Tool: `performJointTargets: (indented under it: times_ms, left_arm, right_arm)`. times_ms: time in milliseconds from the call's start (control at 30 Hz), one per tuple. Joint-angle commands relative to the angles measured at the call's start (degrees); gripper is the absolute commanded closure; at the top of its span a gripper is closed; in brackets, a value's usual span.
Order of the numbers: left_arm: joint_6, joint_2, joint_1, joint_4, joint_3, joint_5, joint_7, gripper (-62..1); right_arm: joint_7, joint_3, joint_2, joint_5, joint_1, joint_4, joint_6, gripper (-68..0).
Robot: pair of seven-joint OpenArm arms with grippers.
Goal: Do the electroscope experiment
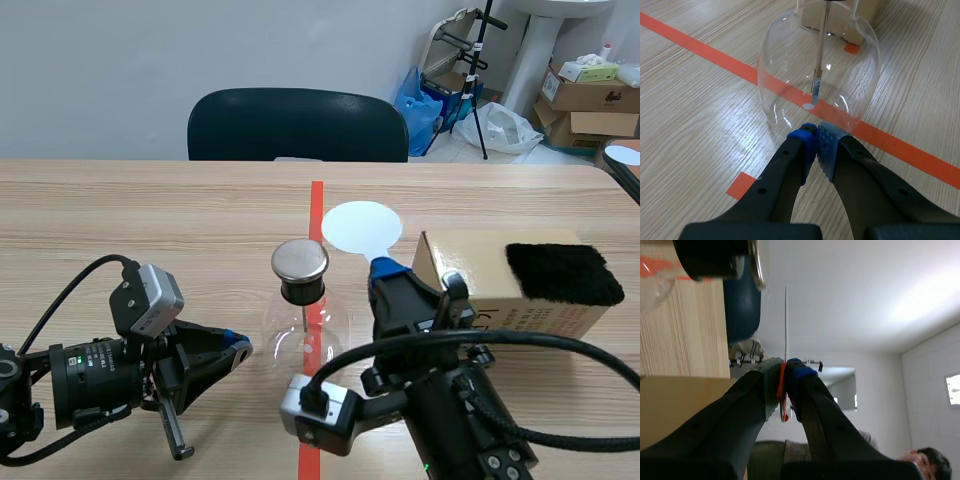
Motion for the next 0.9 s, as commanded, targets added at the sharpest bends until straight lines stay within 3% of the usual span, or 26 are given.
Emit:
performJointTargets:
  times_ms: [0,167,400,867]
  left_arm:
    - [0.1,0.3,-0.1,1.2,-0.6,-0.7,-0.8,-3.8]
    - [0.1,0.3,-0.1,1.2,-0.6,-0.7,-0.8,-3.8]
    - [0.1,0.3,-0.1,1.2,-0.6,-0.7,-0.8,-3.8]
    - [0.1,0.3,0.0,1.2,-0.6,-0.7,-0.8,-3.8]
  right_arm:
    - [-2.0,0.4,0.3,0.0,0.5,0.5,-0.5,-1.0]
    - [-8.5,0.4,0.3,0.0,0.5,0.5,-0.5,-1.0]
    - [-13.4,0.4,0.3,0.0,0.5,0.5,-0.5,-1.0]
    - [-16.0,0.4,0.3,0.0,0.5,0.5,-0.5,-1.0]
